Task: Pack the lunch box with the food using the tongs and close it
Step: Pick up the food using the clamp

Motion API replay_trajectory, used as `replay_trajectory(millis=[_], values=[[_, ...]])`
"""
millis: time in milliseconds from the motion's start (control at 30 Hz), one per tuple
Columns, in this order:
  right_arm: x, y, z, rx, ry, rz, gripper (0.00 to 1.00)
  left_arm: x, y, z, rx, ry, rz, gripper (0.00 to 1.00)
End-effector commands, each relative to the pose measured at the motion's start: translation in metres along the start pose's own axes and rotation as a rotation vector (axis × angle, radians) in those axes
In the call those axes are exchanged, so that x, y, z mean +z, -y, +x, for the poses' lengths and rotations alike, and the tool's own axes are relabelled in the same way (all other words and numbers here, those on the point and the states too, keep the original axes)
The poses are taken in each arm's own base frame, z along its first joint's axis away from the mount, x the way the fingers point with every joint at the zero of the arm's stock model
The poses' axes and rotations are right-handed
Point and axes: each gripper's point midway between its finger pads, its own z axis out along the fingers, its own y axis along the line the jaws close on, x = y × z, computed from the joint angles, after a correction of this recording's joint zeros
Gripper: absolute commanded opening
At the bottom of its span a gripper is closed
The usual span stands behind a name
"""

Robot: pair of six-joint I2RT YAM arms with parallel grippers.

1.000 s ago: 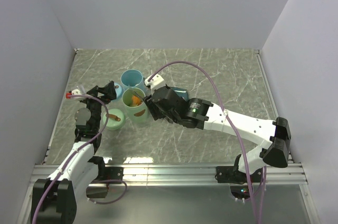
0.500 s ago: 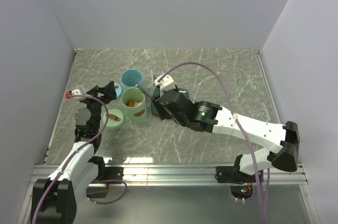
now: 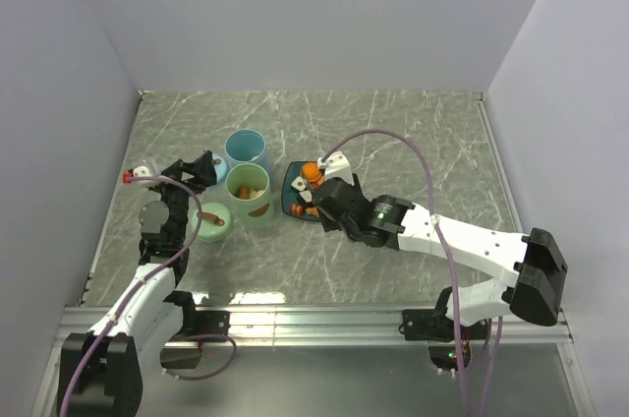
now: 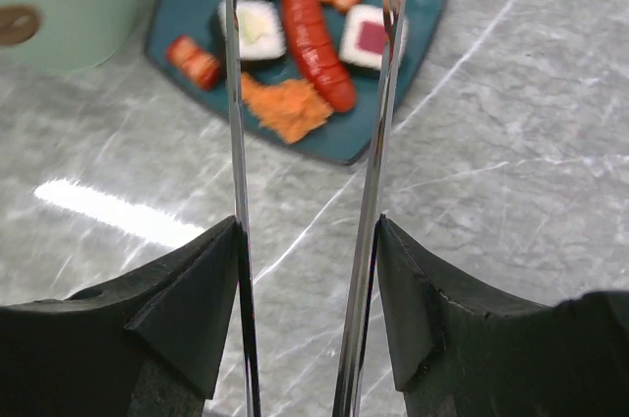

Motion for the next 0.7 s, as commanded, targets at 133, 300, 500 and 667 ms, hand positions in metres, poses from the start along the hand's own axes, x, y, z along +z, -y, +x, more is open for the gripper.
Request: replay_trajectory(millis=[133,300,500,667], values=[[0.031,0.018,-0.021,0.086,0.031,0.046,0.63,0.002,0.007,-0.013,-0.024,0.043,0.019,0.99],[0.055,0.017,-0.029,0.073,0.01,0.053,0.63,0.003,0.005,-0.012,-0.022,0.04,0.015,0.99],[0.073,0.015,-0.038,0.062,0.006,0.051,0.63,0.003,0.005,-0.012,-0.022,0.04,0.014,0.99],[0.071,0.015,-0.045,0.069,0.022,0.051,0.63,0.004,0.005,-0.011,-0.023,0.038,0.015,0.99]])
